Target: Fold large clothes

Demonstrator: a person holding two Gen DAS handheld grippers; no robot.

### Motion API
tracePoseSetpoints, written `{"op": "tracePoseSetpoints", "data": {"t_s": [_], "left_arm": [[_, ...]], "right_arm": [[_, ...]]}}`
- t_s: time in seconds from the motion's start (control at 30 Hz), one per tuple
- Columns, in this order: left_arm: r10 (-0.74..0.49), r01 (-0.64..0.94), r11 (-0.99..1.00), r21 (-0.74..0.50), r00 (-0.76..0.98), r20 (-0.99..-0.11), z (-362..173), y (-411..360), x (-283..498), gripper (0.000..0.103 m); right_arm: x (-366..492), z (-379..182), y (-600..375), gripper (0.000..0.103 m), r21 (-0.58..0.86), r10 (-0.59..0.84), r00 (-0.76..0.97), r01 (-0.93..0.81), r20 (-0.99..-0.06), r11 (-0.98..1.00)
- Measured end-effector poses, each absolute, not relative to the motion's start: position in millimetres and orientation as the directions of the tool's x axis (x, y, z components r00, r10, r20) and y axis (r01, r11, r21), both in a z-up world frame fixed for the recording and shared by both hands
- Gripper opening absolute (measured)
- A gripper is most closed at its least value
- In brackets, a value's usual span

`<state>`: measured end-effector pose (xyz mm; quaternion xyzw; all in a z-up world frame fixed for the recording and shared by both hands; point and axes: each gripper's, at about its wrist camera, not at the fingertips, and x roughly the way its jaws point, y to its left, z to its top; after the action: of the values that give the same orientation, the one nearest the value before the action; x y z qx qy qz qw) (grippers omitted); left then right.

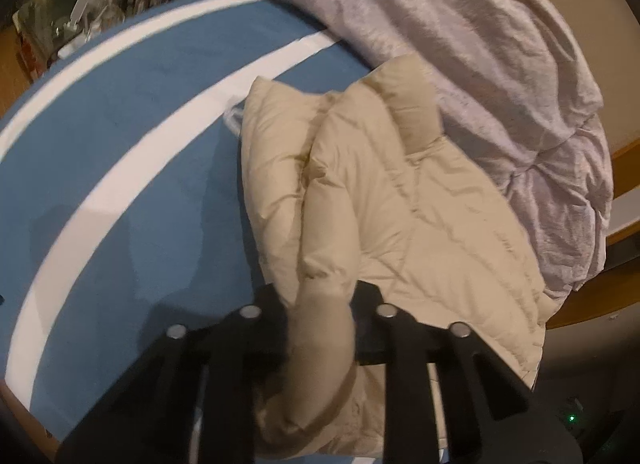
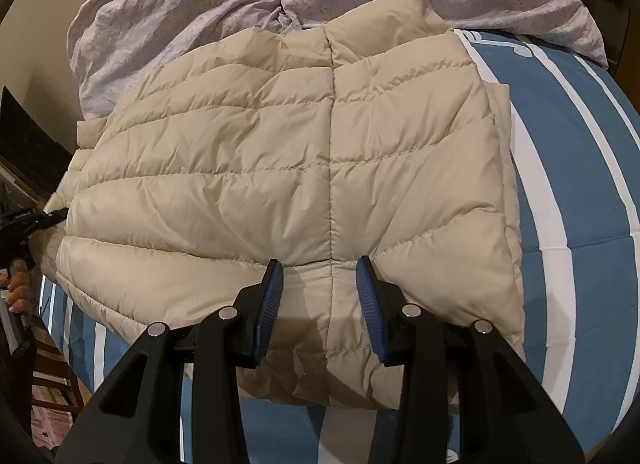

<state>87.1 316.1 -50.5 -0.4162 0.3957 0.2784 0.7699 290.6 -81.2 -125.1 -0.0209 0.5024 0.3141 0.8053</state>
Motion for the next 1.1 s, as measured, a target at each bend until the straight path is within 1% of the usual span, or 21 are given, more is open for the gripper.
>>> {"op": "tracePoseSetpoints", "data": {"t_s": [0.1, 0.27, 0.5, 0.6, 0.8, 1.1], "left_arm": [[0.118, -0.732, 0.525, -0.434, 0.567, -0.815, -32, 308, 90, 0.015], [0.114, -0.668, 0.568, -0.481, 0.643, -0.758, 6, 292, 100, 0.014], [0.049, -0.539, 0.643, -0.544, 0.738, -0.674, 56, 253, 127, 0.014], [-0.001, -0.473, 0.673, -0.569, 0.768, -0.64, 73, 230, 144, 0.014], [-0.097, -0.369, 0.715, -0.594, 0.788, -0.607, 89, 185, 175, 0.014], [-0.221, -0.283, 0.719, -0.635, 0.773, -0.595, 85, 136, 209, 0.014]], "right_arm": [[291, -125, -81, 0.041, 0.285, 0.486, 0.296, -0.526, -0.822, 0.802], [291, -126, -82, 0.041, 0.294, 0.491, 0.291, -0.521, -0.821, 0.801], [292, -126, -82, 0.041, 0.304, 0.494, 0.29, -0.51, -0.82, 0.805], [292, -127, -82, 0.041, 0.307, 0.493, 0.29, -0.503, -0.82, 0.808], [293, -127, -81, 0.041, 0.315, 0.494, 0.291, -0.491, -0.82, 0.812], [294, -127, -82, 0.041, 0.317, 0.499, 0.291, -0.496, -0.816, 0.808]]}}
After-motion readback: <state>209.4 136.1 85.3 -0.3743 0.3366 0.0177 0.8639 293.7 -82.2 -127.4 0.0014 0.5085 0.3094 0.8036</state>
